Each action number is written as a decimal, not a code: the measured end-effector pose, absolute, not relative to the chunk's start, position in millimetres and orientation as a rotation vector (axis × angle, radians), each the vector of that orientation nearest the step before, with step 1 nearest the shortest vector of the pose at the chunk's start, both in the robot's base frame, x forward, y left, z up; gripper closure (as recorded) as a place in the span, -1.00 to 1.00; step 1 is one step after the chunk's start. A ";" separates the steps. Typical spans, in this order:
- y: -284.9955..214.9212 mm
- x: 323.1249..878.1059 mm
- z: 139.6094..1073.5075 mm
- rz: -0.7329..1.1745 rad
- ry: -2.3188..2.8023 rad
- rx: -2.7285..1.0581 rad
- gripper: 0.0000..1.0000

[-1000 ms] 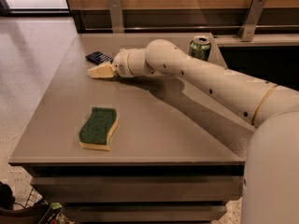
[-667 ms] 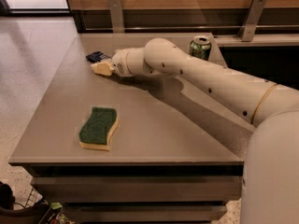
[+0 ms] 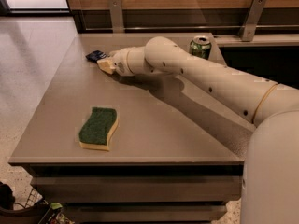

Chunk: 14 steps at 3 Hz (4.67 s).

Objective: Pick rxbar blueberry

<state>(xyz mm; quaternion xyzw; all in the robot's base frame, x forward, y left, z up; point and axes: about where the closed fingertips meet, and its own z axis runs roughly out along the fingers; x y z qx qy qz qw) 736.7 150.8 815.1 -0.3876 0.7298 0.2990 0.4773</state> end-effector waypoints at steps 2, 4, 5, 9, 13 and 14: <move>150.8 736.7 815.2 0.730 1.782 -0.947 1.00; 150.8 736.6 815.4 0.730 1.782 -0.947 1.00; 150.7 736.6 815.5 0.730 1.782 -0.947 1.00; 150.8 736.5 815.6 0.729 1.782 -0.948 1.00; 150.9 736.4 815.8 0.729 1.782 -0.948 1.00; 150.9 736.4 815.8 0.729 1.782 -0.948 1.00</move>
Offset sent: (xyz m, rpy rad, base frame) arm -0.0314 -0.0200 0.0994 -0.0492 -0.2167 0.0606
